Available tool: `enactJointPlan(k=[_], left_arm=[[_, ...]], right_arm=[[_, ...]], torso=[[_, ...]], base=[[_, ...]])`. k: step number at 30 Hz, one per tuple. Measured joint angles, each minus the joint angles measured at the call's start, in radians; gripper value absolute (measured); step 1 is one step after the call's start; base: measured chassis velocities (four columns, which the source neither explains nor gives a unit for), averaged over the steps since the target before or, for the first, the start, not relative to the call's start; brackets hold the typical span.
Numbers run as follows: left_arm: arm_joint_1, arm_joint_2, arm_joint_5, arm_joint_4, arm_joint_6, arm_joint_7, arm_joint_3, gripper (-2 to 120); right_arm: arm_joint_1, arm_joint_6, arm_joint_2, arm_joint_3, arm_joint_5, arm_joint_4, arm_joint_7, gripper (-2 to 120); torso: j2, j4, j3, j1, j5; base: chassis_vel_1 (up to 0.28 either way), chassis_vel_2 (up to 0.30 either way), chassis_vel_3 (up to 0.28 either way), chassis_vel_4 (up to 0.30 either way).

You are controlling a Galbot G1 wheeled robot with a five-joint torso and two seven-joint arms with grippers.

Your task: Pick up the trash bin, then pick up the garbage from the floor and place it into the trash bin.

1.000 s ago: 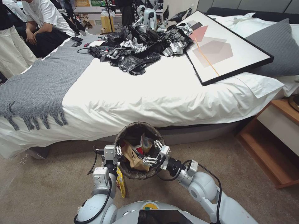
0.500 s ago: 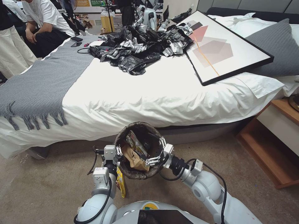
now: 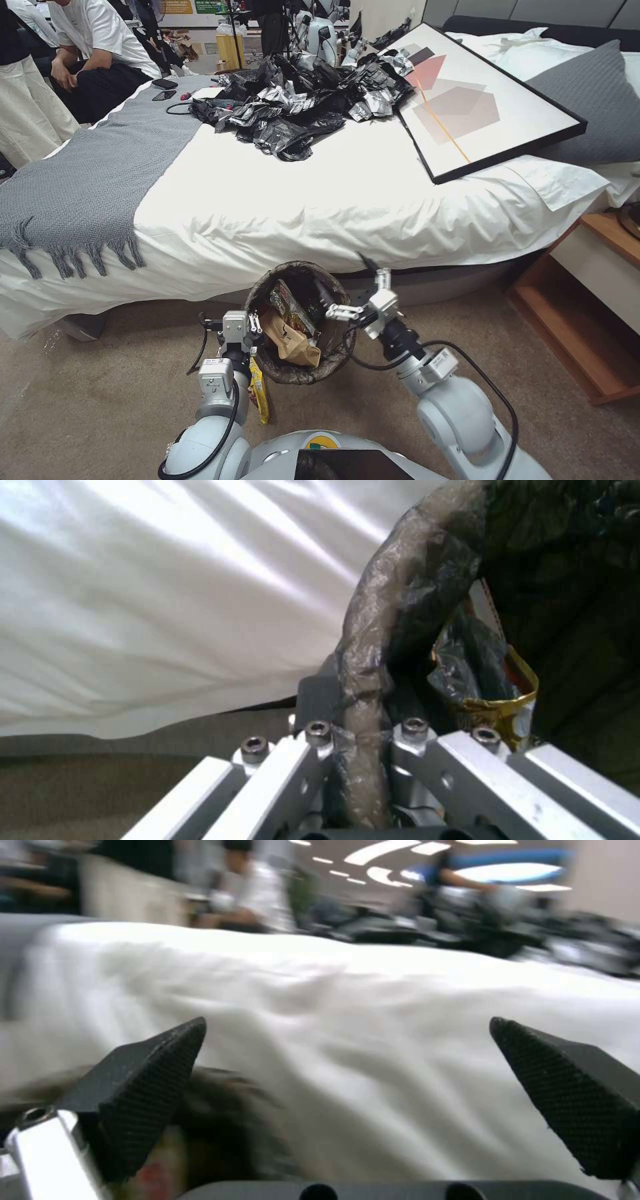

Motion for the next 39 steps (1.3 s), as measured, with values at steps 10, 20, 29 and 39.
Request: enactJointPlan(k=[10, 20, 29, 39], left_arm=[[0.000, 0.000, 0.000, 0.000, 0.000, 0.000, 0.000, 2], [0.000, 0.000, 0.000, 0.000, 0.000, 0.000, 0.000, 2], [0.000, 0.000, 0.000, 0.000, 0.000, 0.000, 0.000, 2], [0.000, 0.000, 0.000, 0.000, 0.000, 0.000, 0.000, 2]], right_arm=[[-0.245, 0.053, 0.174, 0.094, -0.171, 0.032, 0.198, 100], [-0.237, 0.084, 0.198, 0.104, -0.174, 0.013, 0.193, 100], [-0.217, 0.087, 0.188, 0.130, -0.157, 0.007, 0.188, 100], [-0.179, 0.062, 0.155, 0.157, -0.130, 0.007, 0.184, 100]], torso=[[0.000, 0.0001, 0.000, 0.000, 0.0001], [0.000, 0.0002, 0.000, 0.000, 0.0000], [0.000, 0.0001, 0.000, 0.000, 0.0001], [0.000, 0.0002, 0.000, 0.000, 0.0001]], base=[[0.000, 0.000, 0.000, 0.000], [0.000, 0.000, 0.000, 0.000], [0.008, 0.011, 0.008, 0.009], [0.076, 0.077, 0.077, 0.078]])
